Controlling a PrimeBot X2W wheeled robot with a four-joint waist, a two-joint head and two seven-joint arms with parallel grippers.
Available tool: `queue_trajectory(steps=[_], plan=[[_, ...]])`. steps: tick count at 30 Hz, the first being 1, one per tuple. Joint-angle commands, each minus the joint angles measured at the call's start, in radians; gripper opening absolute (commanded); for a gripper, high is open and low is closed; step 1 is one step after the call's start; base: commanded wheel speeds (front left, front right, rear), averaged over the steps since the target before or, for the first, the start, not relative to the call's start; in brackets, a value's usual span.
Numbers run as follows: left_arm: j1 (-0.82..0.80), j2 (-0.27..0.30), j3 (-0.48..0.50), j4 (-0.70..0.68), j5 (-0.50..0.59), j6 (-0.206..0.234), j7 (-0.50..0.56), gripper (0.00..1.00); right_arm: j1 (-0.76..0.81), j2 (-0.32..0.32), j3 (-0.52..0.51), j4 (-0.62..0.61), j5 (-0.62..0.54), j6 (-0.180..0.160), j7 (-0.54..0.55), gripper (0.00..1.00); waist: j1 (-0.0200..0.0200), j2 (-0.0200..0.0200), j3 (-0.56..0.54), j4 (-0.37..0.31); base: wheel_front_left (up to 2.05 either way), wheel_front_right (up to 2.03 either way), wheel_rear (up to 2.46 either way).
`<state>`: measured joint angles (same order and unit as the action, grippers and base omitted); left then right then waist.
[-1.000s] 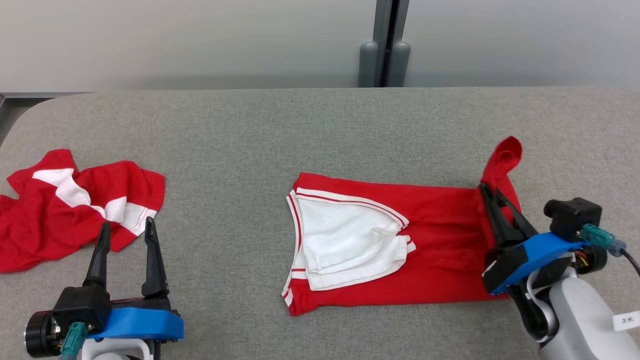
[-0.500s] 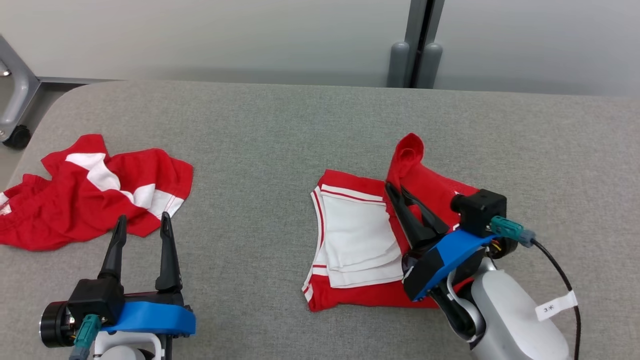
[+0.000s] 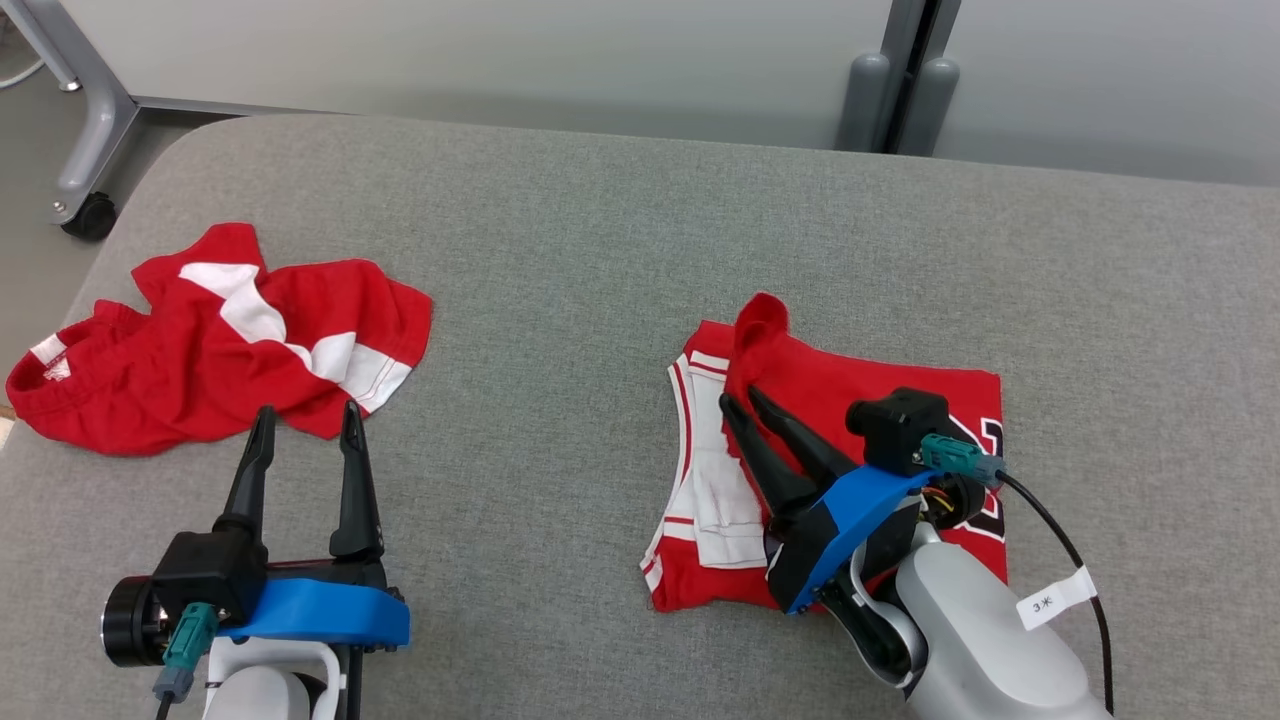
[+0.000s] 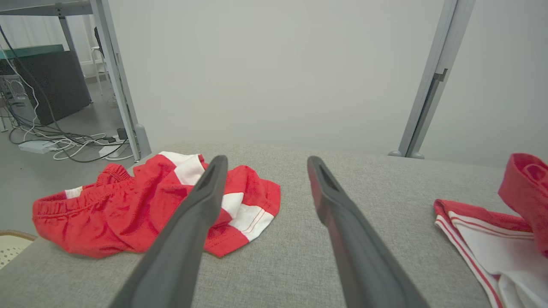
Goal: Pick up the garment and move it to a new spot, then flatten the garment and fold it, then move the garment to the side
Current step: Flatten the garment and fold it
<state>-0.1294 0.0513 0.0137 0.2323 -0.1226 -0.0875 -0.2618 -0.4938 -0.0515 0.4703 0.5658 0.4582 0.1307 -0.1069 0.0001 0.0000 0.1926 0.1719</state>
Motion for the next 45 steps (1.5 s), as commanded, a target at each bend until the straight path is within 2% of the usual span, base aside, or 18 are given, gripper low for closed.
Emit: queue_trajectory(steps=[1, 5, 9, 16, 21, 27, 33, 39, 45], plan=[[-0.018, -0.001, -0.004, 0.001, -0.002, 0.002, -0.004, 1.00, -0.017, 0.001, 0.002, 0.002, 0.005, 0.000, -0.011, 1.00, -0.0001, 0.0000, 0.000, 0.000, 0.00, 0.00, 0.00], [-0.010, -0.001, 0.000, 0.004, -0.005, 0.009, -0.004, 1.00, -0.027, 0.000, 0.017, 0.021, 0.031, 0.000, -0.066, 1.00, -0.0001, 0.0000, -0.005, -0.021, 0.00, 0.00, 0.00], [-0.006, -0.001, 0.001, 0.001, 0.003, 0.007, -0.004, 1.00, -0.040, -0.012, -0.020, 0.023, 0.016, 0.000, -0.117, 1.00, -0.0001, 0.0000, -0.016, -0.049, 0.00, 0.00, 0.00], [0.011, -0.001, 0.010, -0.010, 0.019, 0.003, -0.004, 1.00, 0.011, -0.092, -0.150, -0.054, -0.037, 0.000, -0.155, 1.00, -0.0001, 0.0000, -0.047, -0.106, 0.00, 0.00, 0.00], [0.029, -0.001, 0.020, -0.014, 0.030, 0.005, -0.004, 1.00, 0.088, -0.118, -0.262, -0.146, -0.083, 0.000, -0.158, 1.00, -0.0001, 0.0000, -0.068, -0.147, 0.00, 0.00, 0.00], [0.050, -0.001, 0.036, -0.019, 0.044, 0.006, -0.004, 1.00, 0.213, -0.099, -0.379, -0.248, -0.128, 0.000, -0.158, 1.00, -0.0001, 0.0000, -0.094, -0.186, 0.00, 0.00, 0.00], [0.075, 0.000, 0.053, -0.021, 0.057, 0.001, -0.004, 1.00, 0.325, -0.079, -0.442, -0.302, -0.185, 0.000, -0.159, 1.00, -0.0001, 0.0000, -0.121, -0.205, 0.00, 0.00, 0.00], [0.107, 0.005, 0.057, -0.015, 0.070, 0.000, -0.004, 1.00, 0.409, -0.044, -0.503, -0.335, -0.242, 0.000, -0.149, 1.00, -0.0001, 0.0000, -0.143, -0.203, 0.00, 0.00, 0.00], [0.134, 0.010, 0.050, -0.023, 0.081, -0.002, -0.004, 1.00, 0.466, -0.017, -0.522, -0.363, -0.277, 0.000, -0.123, 1.00, -0.0001, 0.0000, -0.158, -0.188, 0.00, 0.00, 0.00]])
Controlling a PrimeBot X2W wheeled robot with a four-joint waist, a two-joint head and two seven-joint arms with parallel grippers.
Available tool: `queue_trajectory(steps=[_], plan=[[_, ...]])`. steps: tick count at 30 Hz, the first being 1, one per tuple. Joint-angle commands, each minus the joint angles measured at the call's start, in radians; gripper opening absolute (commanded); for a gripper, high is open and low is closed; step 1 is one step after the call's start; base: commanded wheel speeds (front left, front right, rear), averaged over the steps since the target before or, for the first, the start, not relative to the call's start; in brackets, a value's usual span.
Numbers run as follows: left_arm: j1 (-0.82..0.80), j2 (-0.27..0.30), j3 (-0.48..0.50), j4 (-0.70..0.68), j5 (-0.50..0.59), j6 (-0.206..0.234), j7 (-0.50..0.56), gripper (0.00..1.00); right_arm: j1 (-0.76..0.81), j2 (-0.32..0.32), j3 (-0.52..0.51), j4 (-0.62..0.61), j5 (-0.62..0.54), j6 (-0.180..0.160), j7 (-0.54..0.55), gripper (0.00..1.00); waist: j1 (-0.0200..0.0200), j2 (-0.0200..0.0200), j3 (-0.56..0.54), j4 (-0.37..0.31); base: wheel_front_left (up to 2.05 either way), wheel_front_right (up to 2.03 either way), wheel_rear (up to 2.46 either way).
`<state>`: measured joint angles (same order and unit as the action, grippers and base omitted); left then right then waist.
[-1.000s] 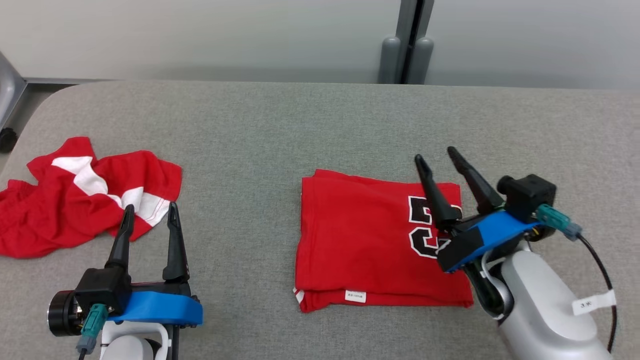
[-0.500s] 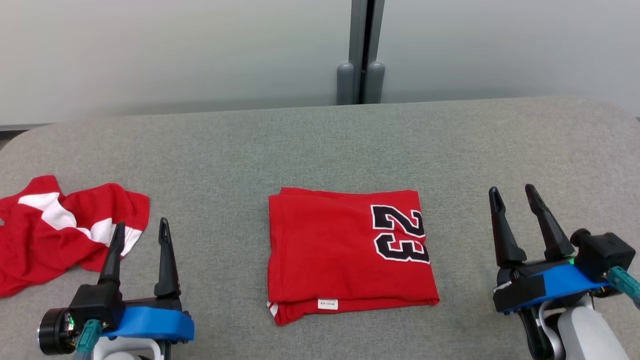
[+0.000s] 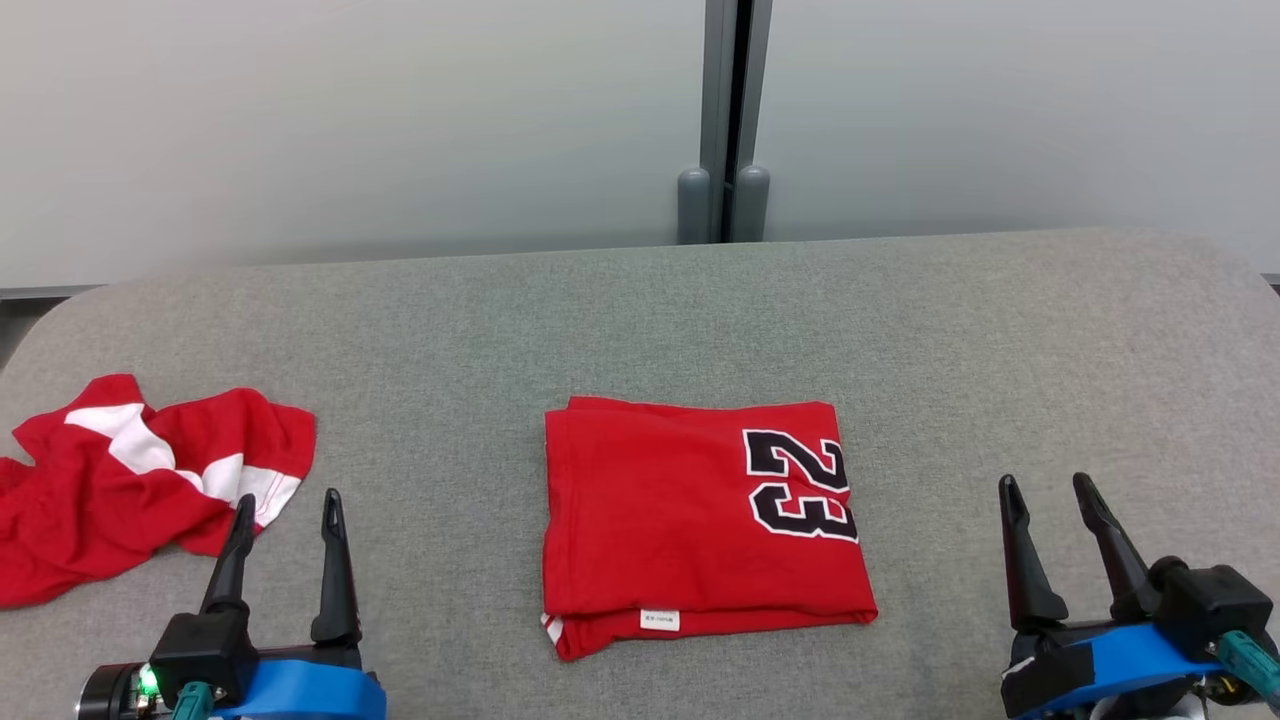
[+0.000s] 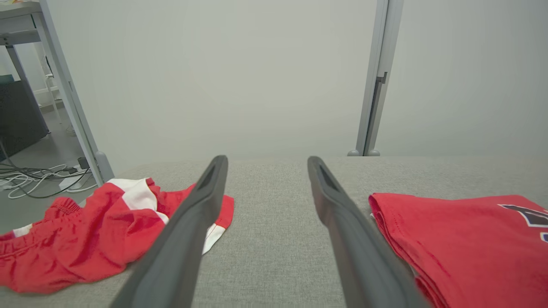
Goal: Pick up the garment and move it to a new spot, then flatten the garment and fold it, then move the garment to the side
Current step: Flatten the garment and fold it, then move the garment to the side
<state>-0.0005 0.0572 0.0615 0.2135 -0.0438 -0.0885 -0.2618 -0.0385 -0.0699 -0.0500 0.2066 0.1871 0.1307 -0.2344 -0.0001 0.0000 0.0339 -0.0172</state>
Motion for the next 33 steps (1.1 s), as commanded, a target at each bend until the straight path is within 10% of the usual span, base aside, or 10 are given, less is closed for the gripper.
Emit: queue_trajectory(steps=[1, 33], plan=[[0.008, 0.005, 0.001, -0.005, 0.003, -0.001, -0.004, 1.00, 0.016, 0.005, -0.002, -0.009, -0.007, 0.000, 0.007, 1.00, 0.0001, 0.0000, -0.001, 0.003, 0.00, 0.00, 0.00], [-0.036, 0.004, -0.010, 0.008, -0.007, 0.006, -0.004, 1.00, -0.183, 0.000, 0.088, 0.050, -0.057, 0.000, 0.103, 1.00, 0.0001, 0.0000, 0.036, 0.048, 0.00, 0.00, 0.00]])
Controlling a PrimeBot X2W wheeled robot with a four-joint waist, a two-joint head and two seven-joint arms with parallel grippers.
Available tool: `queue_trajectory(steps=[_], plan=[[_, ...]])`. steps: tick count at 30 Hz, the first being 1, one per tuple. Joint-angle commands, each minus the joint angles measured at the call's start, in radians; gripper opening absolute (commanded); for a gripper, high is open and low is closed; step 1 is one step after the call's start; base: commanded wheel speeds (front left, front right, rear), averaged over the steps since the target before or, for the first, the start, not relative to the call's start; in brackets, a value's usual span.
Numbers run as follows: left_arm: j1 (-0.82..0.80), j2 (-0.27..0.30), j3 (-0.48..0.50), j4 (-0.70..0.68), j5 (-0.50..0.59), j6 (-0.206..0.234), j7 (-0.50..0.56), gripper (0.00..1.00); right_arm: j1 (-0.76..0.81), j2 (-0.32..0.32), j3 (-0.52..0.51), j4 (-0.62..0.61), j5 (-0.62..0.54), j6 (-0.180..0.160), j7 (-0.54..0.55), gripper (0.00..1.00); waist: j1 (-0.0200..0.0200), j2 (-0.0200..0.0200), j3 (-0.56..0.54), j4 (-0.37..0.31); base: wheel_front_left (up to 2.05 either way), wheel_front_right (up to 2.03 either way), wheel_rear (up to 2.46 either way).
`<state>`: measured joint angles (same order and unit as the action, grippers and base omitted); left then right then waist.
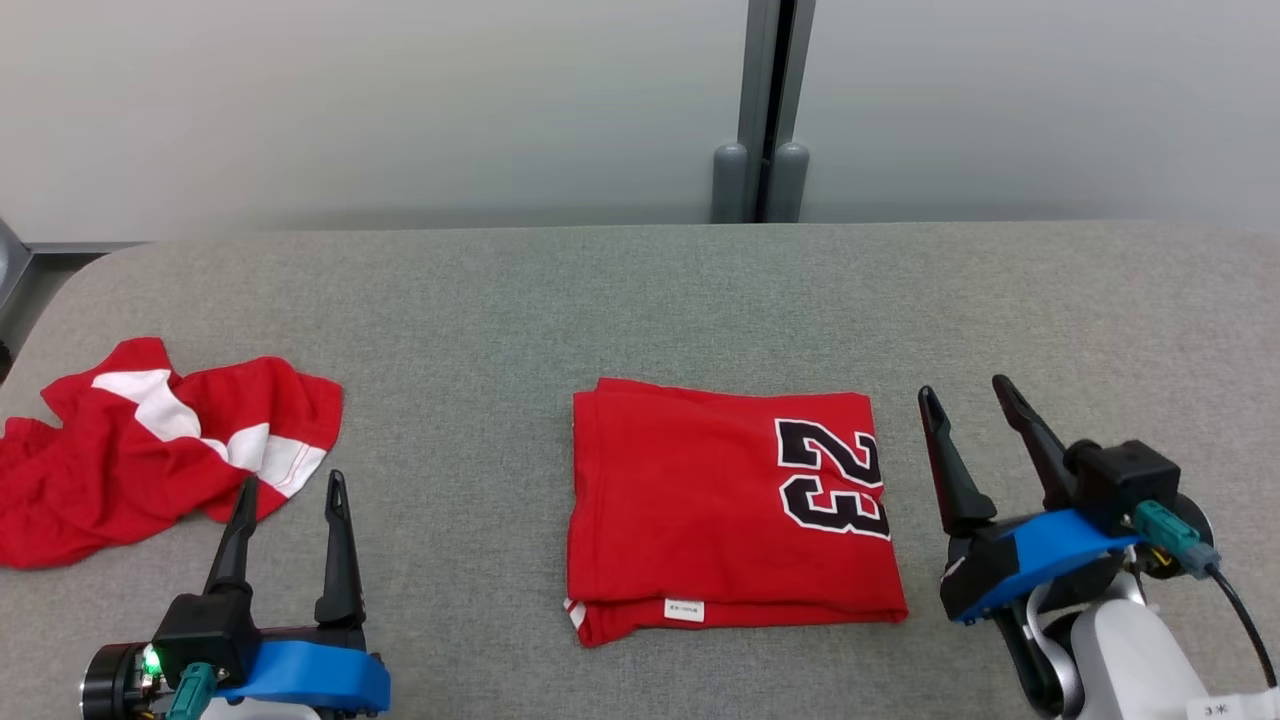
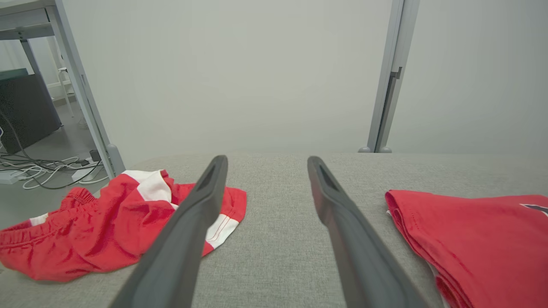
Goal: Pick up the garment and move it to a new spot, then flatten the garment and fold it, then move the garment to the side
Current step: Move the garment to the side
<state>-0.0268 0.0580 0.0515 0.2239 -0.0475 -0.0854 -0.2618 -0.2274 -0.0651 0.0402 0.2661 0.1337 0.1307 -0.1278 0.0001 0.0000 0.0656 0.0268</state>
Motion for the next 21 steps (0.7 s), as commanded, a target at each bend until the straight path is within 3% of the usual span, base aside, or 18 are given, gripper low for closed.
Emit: queue_trajectory(steps=[1, 21], plan=[[-0.019, 0.003, 0.001, -0.003, -0.004, 0.003, -0.004, 1.00, -0.034, -0.008, 0.003, 0.027, -0.005, 0.000, 0.006, 1.00, -0.0001, 0.0000, 0.016, 0.015, 0.00, 0.00, 0.00], [-0.076, -0.002, -0.007, -0.005, -0.010, 0.005, -0.004, 1.00, -0.154, -0.014, 0.065, 0.477, 0.003, 0.000, -0.031, 1.00, -0.0001, 0.0000, 0.105, 0.070, 0.00, 0.00, 0.00]])
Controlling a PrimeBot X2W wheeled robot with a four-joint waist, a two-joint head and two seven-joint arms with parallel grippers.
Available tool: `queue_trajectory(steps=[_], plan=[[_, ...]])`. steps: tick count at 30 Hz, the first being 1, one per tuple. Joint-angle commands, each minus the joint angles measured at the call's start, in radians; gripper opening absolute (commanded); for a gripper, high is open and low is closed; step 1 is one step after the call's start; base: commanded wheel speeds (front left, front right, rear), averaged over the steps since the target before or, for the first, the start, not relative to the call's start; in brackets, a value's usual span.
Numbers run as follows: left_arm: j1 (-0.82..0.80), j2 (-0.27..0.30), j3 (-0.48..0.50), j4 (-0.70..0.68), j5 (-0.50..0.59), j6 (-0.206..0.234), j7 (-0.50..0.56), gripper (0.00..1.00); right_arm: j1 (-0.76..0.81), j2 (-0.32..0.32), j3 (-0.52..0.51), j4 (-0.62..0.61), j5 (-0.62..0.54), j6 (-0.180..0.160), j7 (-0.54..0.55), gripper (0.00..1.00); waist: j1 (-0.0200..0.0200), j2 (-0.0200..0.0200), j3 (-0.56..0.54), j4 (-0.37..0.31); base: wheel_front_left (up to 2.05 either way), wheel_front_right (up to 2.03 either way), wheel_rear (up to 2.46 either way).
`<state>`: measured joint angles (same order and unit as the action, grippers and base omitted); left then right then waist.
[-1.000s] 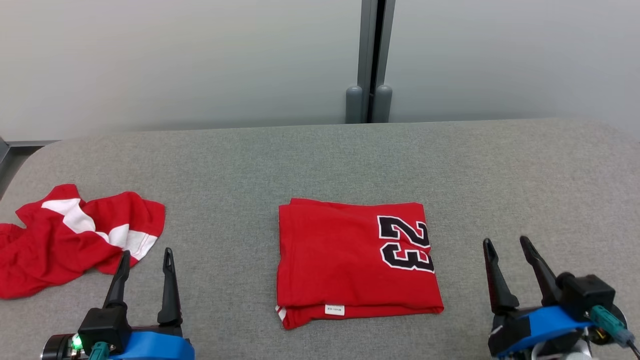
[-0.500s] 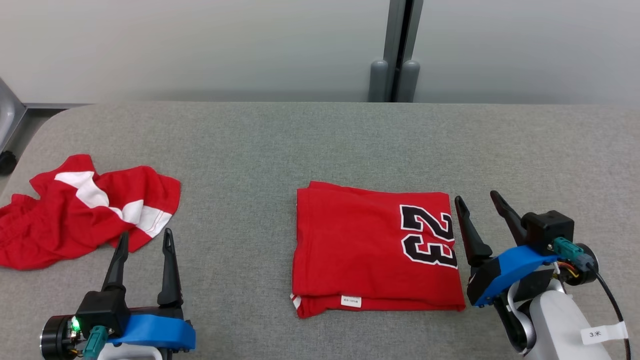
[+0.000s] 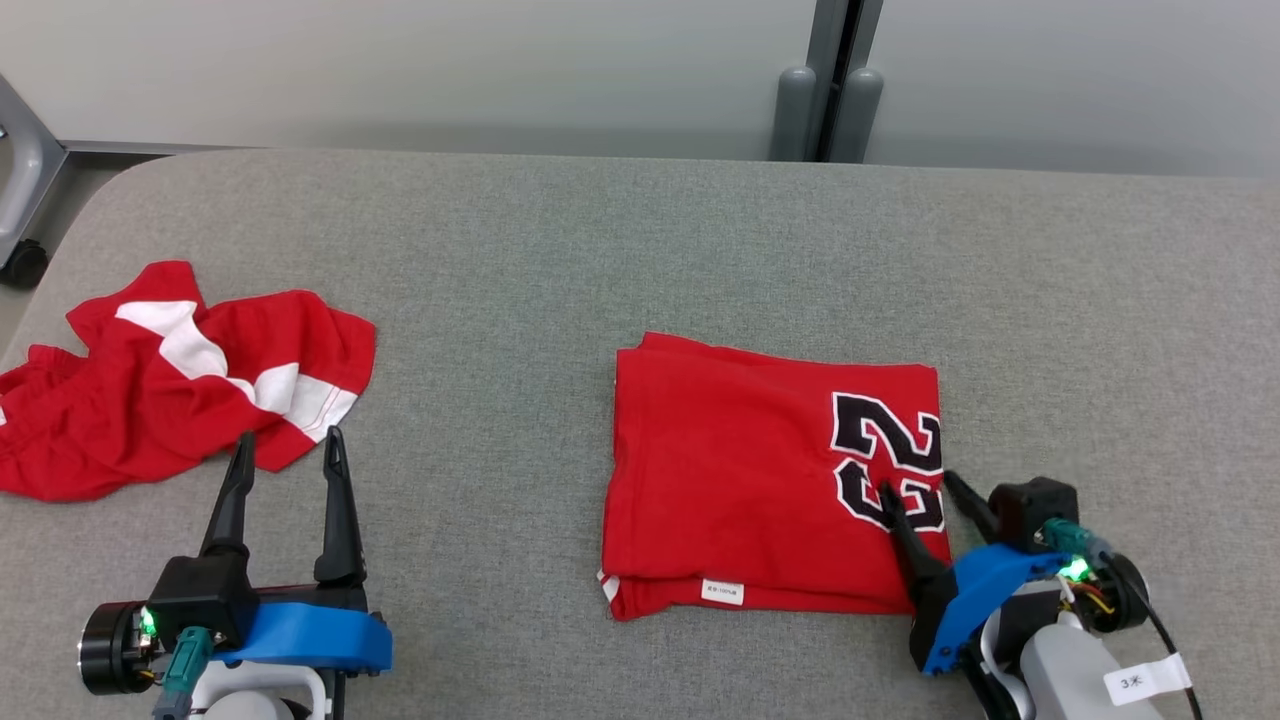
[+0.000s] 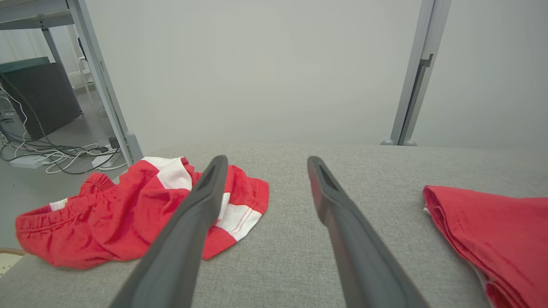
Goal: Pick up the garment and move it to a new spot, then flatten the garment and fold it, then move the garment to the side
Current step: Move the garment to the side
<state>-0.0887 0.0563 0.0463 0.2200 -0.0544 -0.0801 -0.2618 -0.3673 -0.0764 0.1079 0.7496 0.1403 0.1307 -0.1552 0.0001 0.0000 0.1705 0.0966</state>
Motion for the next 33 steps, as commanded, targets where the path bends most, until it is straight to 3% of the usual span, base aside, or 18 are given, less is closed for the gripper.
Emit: queue_trajectory(steps=[1, 10, 11, 13, 22, 33], plan=[[-0.017, 0.000, -0.003, 0.000, -0.002, 0.000, -0.004, 1.00, -0.019, -0.001, 0.005, 0.011, -0.006, 0.000, -0.008, 1.00, -0.0001, 0.0000, 0.001, 0.000, 0.00, 0.00, 0.00], [-0.024, -0.003, -0.008, 0.007, -0.005, 0.002, -0.004, 1.00, -0.053, 0.019, 0.060, 0.148, 0.030, 0.000, -0.037, 1.00, -0.0001, 0.0000, 0.007, 0.001, 0.00, 0.00, 0.00], [-0.024, -0.003, -0.008, 0.008, -0.007, 0.002, -0.004, 1.00, -0.060, 0.021, 0.068, 0.158, 0.037, 0.000, -0.041, 0.45, -0.0001, 0.0000, 0.008, 0.001, 0.00, 0.00, 0.00], [-0.026, -0.003, -0.010, 0.010, -0.007, 0.002, -0.004, 1.00, -0.076, 0.025, 0.080, 0.172, 0.051, 0.001, -0.051, 0.00, -0.0001, 0.0000, 0.010, 0.001, 0.00, 0.00, 0.00], [-0.020, -0.003, 0.003, -0.006, -0.006, 0.008, -0.004, 1.00, -0.145, -0.047, 0.059, 0.157, 0.043, 0.000, -0.105, 0.00, -0.0001, 0.0000, 0.028, -0.041, 0.00, 0.00, 0.00], [-0.094, 0.012, 0.009, -0.070, 0.009, 0.005, -0.004, 1.00, -0.214, -0.177, -0.007, 0.044, 0.033, 0.000, -0.111, 0.00, -0.0001, 0.0000, 0.161, -0.192, 0.00, 0.00, 0.00]])
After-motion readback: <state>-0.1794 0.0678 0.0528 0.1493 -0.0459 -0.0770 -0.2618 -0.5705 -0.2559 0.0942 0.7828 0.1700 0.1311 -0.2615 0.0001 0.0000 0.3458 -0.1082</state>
